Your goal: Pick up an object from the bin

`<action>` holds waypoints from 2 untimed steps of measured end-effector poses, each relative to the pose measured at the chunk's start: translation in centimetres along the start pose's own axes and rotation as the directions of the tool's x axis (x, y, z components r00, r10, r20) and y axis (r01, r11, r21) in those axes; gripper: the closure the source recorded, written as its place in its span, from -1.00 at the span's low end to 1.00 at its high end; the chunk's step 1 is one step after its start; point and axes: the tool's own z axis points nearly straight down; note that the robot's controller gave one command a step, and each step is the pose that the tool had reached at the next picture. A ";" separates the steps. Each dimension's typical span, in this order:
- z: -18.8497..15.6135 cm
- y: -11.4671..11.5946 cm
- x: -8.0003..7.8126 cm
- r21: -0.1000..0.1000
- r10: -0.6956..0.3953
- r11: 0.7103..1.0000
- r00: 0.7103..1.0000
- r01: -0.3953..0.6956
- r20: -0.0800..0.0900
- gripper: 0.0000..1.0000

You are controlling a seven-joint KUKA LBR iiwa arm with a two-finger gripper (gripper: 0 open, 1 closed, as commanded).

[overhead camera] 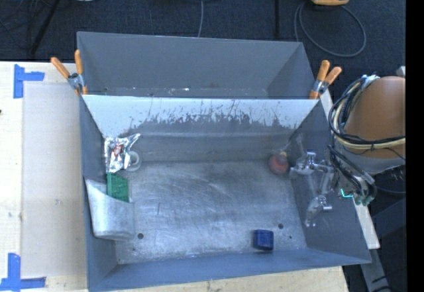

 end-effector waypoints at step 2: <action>8.7 6.2 3.8 0.005 -0.016 1.000 0.999 0.016 0.031 -1.00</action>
Offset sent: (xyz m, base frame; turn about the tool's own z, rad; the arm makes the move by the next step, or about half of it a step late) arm -0.0246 0.0290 -0.0901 -0.0023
